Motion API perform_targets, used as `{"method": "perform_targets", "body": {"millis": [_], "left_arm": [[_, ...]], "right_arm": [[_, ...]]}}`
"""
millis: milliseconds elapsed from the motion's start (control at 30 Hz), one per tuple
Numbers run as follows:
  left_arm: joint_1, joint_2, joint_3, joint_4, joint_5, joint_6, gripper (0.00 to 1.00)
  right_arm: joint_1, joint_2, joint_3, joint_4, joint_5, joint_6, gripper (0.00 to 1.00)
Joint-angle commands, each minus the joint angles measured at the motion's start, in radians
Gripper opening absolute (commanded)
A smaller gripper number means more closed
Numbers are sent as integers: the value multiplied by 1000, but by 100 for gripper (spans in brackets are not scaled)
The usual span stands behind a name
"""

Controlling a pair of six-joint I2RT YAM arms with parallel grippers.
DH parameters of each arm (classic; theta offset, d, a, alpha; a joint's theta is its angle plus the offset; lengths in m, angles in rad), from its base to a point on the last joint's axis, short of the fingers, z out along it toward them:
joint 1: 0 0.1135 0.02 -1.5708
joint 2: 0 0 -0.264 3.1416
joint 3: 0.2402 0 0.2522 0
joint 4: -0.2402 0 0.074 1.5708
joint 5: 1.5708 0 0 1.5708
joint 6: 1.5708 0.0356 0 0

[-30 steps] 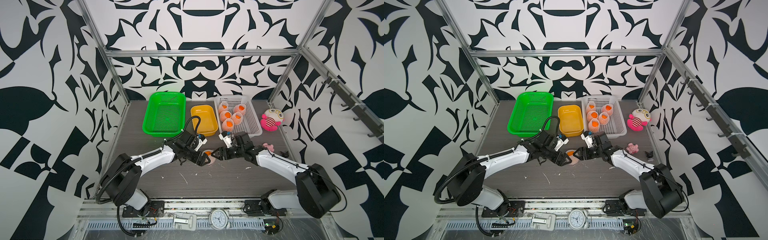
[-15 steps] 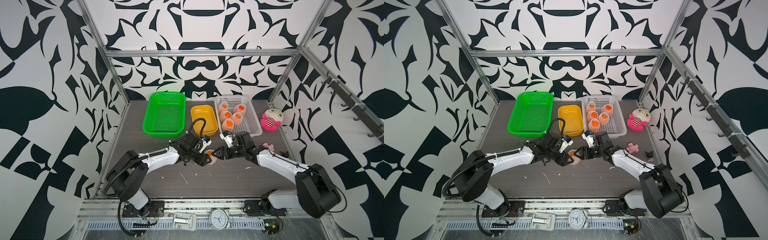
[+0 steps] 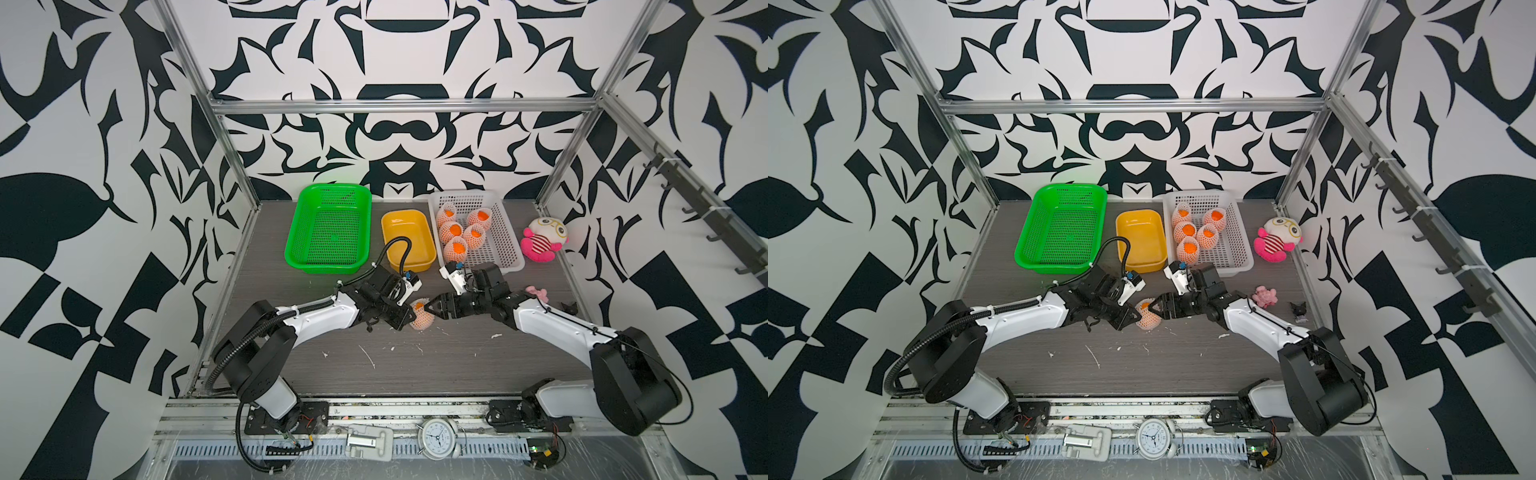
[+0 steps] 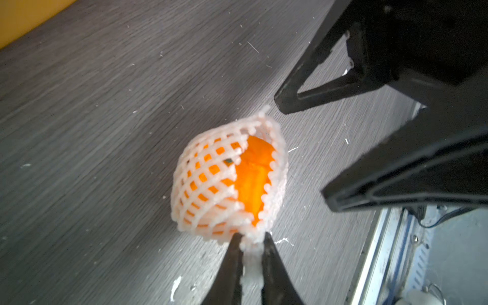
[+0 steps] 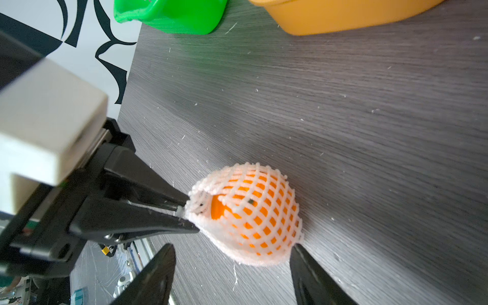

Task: Remove foam nets from oranges
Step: Remove the foam net from the orange.

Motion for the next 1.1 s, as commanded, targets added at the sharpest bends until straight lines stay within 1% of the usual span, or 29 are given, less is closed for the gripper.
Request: {"method": "perform_targets", "body": {"millis": [0, 333, 633, 733, 867, 1067], "left_arm": [[-4, -26, 6, -28, 11, 0, 13], [-3, -65, -18, -14, 36, 3, 11], [-4, -102, -42, 0, 37, 16, 10], [-4, -108, -45, 4, 45, 21, 9], [-4, -118, -47, 9, 48, 25, 9], [-4, -133, -54, -8, 56, 37, 8]], "right_arm": [[-4, -4, 21, 2, -17, -14, 71], [-4, -32, 54, -51, -14, -34, 71], [-4, -58, 102, -139, 40, -88, 72], [-4, -74, 108, -138, 58, -110, 72], [-1, -119, 86, -121, 78, -195, 70], [5, -219, 11, -45, 72, -398, 70]]}}
